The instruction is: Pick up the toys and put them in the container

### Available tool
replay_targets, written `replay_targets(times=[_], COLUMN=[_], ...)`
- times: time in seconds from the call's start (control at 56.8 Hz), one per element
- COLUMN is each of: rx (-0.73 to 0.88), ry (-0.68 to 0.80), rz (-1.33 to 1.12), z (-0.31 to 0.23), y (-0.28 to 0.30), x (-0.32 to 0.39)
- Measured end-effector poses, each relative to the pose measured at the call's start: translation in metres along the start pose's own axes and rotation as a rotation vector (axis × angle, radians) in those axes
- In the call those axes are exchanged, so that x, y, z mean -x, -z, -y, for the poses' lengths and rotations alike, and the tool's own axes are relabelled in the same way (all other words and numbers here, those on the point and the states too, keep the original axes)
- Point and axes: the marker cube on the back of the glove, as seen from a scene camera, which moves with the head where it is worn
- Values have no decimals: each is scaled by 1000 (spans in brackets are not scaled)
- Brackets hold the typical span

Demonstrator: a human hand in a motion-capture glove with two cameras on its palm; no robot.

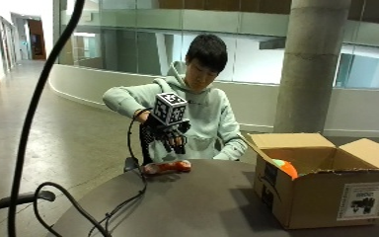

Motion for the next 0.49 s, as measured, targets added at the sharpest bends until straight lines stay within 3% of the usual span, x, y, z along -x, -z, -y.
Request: replay_targets(times=[0.493], rx=[81], ry=[-9], rz=[-50], z=[4], y=[-23], x=[-18])
